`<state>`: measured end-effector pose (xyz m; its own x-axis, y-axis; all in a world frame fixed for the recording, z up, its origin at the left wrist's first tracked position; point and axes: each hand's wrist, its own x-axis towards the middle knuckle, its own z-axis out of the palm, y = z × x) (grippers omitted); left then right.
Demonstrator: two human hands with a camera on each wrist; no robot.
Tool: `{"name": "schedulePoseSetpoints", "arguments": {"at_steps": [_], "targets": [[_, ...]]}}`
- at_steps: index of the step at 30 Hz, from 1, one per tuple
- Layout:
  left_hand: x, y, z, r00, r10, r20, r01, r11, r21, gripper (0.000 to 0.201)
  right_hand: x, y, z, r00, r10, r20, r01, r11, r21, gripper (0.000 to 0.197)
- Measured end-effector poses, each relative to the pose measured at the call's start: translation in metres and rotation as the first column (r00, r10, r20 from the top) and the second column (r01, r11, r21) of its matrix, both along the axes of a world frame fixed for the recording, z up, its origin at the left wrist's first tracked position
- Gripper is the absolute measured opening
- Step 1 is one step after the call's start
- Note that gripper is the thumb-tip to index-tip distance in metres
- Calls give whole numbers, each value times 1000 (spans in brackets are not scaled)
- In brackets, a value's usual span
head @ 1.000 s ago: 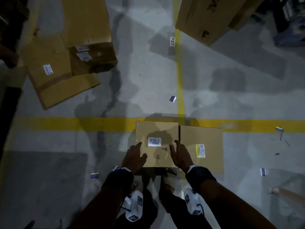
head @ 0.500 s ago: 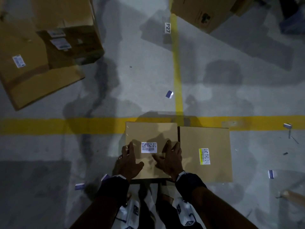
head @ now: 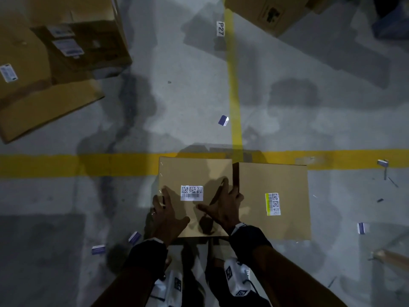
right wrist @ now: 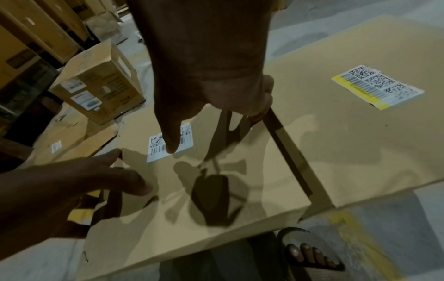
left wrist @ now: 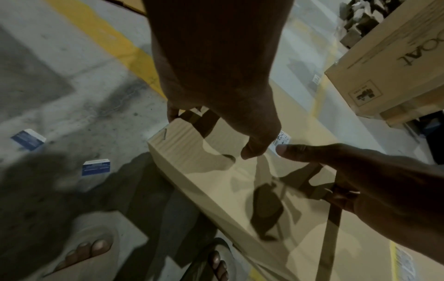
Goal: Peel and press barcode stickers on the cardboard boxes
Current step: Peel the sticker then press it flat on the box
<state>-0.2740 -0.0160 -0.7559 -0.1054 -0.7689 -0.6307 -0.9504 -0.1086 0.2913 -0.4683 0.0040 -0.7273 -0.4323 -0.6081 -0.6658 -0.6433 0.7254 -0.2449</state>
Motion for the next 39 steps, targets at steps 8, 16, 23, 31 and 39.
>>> {"name": "schedulePoseSetpoints", "arguments": {"at_steps": [8, 16, 23, 31, 39], "targets": [[15, 2, 29, 997, 74, -7, -74, 997, 15, 129, 10, 2, 16, 998, -23, 67, 30, 994, -107, 140], [19, -5, 134, 987, 144, -65, -149, 986, -78, 121, 17, -6, 112, 999, 4, 40, 6, 973, -230, 134], [27, -22, 257, 989, 120, -84, -136, 967, -215, 118, 22, -23, 253, 999, -46, 24, 51, 956, -290, 125], [34, -35, 430, 985, 140, -104, -163, 952, -260, 113, 36, -29, 407, 998, -42, 39, 54, 922, -383, 121], [53, -26, 552, 978, 185, -99, -209, 871, -444, 116, 47, -22, 528, 999, 23, 47, 5, 850, -527, 107]]}}
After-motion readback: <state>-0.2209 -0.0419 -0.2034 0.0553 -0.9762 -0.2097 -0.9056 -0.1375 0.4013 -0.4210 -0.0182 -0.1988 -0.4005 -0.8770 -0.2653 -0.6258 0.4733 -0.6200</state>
